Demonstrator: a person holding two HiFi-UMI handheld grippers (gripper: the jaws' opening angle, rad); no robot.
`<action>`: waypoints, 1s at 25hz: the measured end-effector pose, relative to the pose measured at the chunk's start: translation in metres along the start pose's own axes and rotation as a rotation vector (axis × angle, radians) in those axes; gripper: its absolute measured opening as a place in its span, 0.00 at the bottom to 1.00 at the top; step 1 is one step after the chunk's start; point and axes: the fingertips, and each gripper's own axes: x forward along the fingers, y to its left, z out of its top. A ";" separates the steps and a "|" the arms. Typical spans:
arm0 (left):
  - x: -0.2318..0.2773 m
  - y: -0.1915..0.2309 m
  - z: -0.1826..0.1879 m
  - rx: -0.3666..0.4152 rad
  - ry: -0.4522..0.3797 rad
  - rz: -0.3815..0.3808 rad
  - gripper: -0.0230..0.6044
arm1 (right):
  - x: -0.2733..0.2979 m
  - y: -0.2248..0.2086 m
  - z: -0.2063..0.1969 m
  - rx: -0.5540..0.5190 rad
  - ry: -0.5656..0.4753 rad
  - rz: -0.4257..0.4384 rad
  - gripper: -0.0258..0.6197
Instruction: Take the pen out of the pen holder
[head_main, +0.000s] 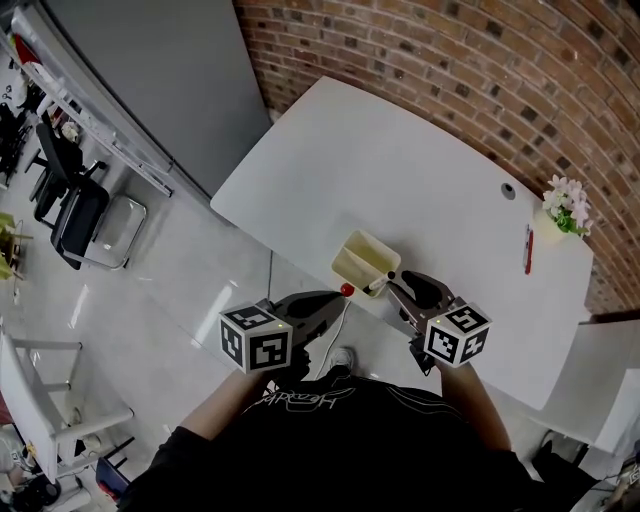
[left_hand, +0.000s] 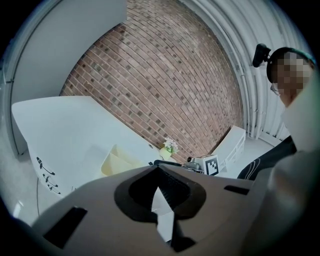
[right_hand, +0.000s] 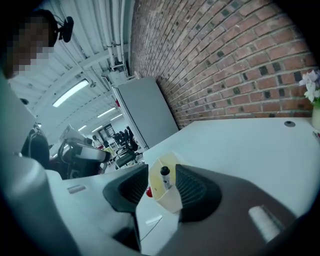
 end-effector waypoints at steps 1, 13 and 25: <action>-0.001 0.003 0.001 -0.006 0.000 0.004 0.04 | 0.003 -0.002 -0.003 -0.008 0.011 -0.008 0.29; -0.002 0.016 0.004 -0.035 0.000 -0.009 0.04 | 0.023 -0.007 -0.019 0.028 0.048 -0.004 0.28; -0.001 0.030 -0.001 -0.034 0.030 0.019 0.04 | 0.026 -0.009 -0.021 0.003 0.046 -0.016 0.16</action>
